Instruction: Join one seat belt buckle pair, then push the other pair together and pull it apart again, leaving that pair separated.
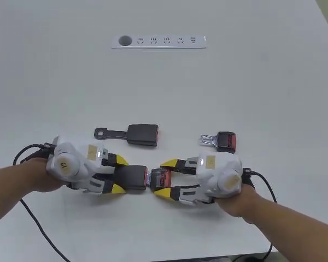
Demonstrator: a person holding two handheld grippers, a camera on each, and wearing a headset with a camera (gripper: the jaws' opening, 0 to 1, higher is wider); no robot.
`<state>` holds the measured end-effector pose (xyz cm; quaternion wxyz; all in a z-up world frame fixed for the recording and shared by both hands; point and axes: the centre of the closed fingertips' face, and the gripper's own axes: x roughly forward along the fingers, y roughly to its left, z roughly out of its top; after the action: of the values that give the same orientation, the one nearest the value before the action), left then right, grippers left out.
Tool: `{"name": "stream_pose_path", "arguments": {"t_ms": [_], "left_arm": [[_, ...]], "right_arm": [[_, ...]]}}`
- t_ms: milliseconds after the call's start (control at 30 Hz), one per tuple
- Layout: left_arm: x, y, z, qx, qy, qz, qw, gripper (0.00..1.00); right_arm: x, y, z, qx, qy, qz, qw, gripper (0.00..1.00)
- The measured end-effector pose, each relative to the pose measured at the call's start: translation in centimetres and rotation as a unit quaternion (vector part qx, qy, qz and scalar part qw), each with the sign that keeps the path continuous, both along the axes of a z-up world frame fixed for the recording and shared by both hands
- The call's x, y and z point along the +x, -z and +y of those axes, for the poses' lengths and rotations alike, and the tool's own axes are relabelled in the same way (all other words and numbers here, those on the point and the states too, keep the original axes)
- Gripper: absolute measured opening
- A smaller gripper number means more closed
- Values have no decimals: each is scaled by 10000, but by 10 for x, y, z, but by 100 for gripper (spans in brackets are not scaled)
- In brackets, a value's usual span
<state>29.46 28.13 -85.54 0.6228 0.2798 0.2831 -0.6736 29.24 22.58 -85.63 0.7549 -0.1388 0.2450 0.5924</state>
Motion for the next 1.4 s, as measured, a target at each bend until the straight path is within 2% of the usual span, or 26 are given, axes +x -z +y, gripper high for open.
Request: {"name": "stream_pose_path", "arguments": {"t_ms": [100,167,267,333,367,400,433,467,500,533,567,600,633,667,700,767,833,933,967,1033,1067,1100,1167,1267,1333,1400], "left_arm": [[-1,0,-1,52,-21,-12,10000,33],[-1,0,-2,133,15,-48,9999,33],[0,1,0,175,-39,-56,9998,34],[1,2,-1,265,111,-325,9991,34],[1,1,0,333,322,-610,9971,35],[2,1,1,398,245,-667,9967,37],[0,-1,0,358,75,-680,9970,41],[-1,-4,-2,255,-26,-609,9978,43],[-6,-9,-2,173,-85,-454,9988,45],[-4,-12,0,180,-177,-492,9985,49],[-1,-14,0,126,-303,-606,9976,52],[2,-18,0,84,-354,-690,9970,54],[2,-22,1,21,-517,-585,9969,56],[3,-25,1,-59,-668,-458,9967,57],[5,-30,1,-169,-755,-471,9959,58],[11,-36,2,-215,-858,-531,9947,64],[18,-44,1,-361,-1067,-474,9925,74],[28,-54,1,-439,-1194,-503,9906,74],[30,-56,0,-471,-1190,-508,9905,75],[36,-63,-3,-487,-1147,-625,9902,76],[40,-61,-5,-491,-1129,-641,9903,76],[46,-63,-6,-504,-1097,-750,9898,79],[53,-68,-9,-506,-1106,-733,9899,82],[61,-72,-13,-515,-1110,-731,9898,81],[66,-72,-15,-471,-1005,-735,9911,81],[73,-70,-14,-389,-935,-830,9914,81]], "right_arm": [[0,0,0,-38,39,-2,10000,34],[-1,0,1,-78,9,-87,9999,35],[-1,0,0,-61,61,-44,10000,36],[-1,0,2,-157,50,-102,9998,38],[0,6,-4,-472,95,-136,9987,40],[1,6,-5,-706,-93,-474,9963,43],[-3,4,-3,-533,83,-244,9982,47],[-5,-2,1,-259,242,-37,9994,51],[-5,-6,-1,-183,329,40,9993,55],[-3,-8,-4,-249,319,-90,9991,59],[-1,-12,-5,-208,394,-203,9988,66],[2,-14,-7,-156,520,-179,9984,72],[3,-17,-9,-101,675,-27,9977,77],[5,-21,-10,-13,702,-75,9975,81],[7,-26,-12,69,747,-127,9971,81],[12,-32,-20,33,898,-154,9958,83],[17,-37,-26,89,976,-179,9950,86],[24,-43,-37,129,1039,-211,9943,87],[27,-45,-41,133,1077,-216,9939,89],[36,-48,-53,97,1208,-252,9923,90],[40,-49,-58,72,1257,-247,9917,90],[46,-49,-68,5,1340,-253,9907,91],[53,-51,-81,-47,1384,-286,9900,90],[62,-50,-99,-151,1429,-321,9891,90],[66,-46,-109,-245,1434,-301,9889,90],[71,-45,-119,-307,1468,-242,9884,90]]}}
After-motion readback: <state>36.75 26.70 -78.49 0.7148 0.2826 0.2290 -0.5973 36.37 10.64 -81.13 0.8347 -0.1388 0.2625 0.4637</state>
